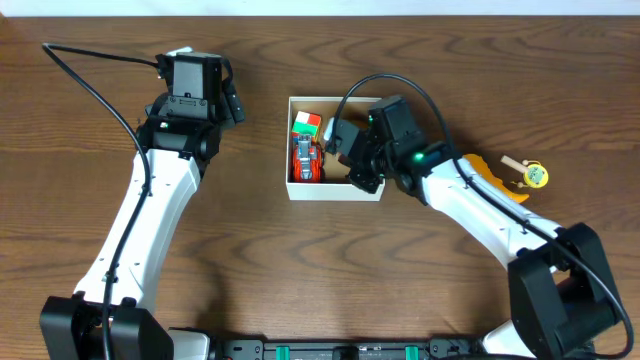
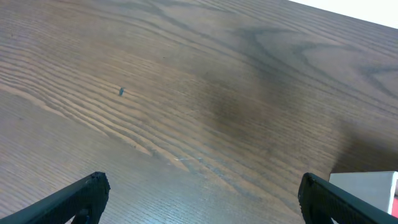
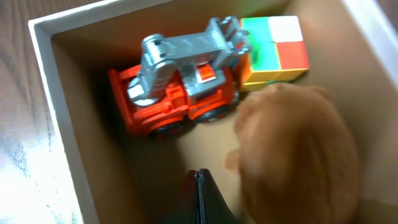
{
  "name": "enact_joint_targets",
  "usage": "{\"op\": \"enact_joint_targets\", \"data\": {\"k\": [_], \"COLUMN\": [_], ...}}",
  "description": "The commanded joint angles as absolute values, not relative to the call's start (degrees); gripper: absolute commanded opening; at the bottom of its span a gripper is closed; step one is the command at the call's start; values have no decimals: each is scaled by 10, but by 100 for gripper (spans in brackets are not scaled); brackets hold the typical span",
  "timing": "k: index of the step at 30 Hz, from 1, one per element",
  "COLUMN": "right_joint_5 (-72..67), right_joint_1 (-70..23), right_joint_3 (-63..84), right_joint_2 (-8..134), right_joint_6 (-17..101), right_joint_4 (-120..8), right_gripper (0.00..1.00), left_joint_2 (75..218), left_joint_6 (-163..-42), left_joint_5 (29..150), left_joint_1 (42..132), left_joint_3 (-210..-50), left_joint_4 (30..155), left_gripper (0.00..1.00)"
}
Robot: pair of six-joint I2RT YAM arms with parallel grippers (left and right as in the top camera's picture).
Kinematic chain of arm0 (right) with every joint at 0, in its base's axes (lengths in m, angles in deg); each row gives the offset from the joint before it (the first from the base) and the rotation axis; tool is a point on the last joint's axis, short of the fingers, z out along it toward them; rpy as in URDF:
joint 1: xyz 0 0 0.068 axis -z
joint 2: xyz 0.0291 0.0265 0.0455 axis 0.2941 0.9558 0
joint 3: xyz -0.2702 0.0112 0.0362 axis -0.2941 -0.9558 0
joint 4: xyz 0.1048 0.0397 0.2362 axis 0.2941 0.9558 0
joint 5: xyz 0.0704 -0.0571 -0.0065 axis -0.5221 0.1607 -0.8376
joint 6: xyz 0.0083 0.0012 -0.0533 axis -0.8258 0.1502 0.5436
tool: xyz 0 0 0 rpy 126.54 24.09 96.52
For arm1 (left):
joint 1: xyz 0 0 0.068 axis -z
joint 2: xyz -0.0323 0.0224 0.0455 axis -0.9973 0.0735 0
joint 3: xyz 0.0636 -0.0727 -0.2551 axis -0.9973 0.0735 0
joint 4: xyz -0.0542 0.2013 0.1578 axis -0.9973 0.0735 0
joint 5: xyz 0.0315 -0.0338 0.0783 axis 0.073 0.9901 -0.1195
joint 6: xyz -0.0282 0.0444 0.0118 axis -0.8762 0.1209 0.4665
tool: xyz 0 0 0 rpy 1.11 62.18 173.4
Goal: Pack container
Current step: 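Lower the plush toy into the box beside the cube and release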
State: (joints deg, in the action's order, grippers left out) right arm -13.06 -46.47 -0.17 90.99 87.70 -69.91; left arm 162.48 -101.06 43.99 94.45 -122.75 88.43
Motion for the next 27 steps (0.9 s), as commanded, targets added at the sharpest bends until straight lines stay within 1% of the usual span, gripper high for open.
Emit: {"op": "enact_joint_targets", "data": {"k": [1, 5, 11, 15, 27], "right_joint_5": [-142, -130, -50, -47, -18], "right_joint_1": [-472, -472, -471, -470, -470], "right_joint_3": [0, 0, 0, 0, 0], "right_joint_2": [932, 955, 964, 964, 964], "right_joint_6": [873, 886, 890, 907, 907], "right_joint_4": [-697, -701, -729, -745, -833], "right_gripper": [1, 1, 1, 1, 1], "left_joint_2": [1623, 1623, 1623, 1623, 1623], "left_joint_6": [-1014, -1014, -1014, -1014, -1014], "left_joint_5": [439, 439, 439, 439, 439], "left_joint_1": [941, 941, 941, 941, 941], "left_joint_3": [-1236, -1236, -1236, -1236, -1236], "left_joint_4": [886, 886, 886, 886, 886], "left_gripper": [98, 98, 98, 98, 98]}}
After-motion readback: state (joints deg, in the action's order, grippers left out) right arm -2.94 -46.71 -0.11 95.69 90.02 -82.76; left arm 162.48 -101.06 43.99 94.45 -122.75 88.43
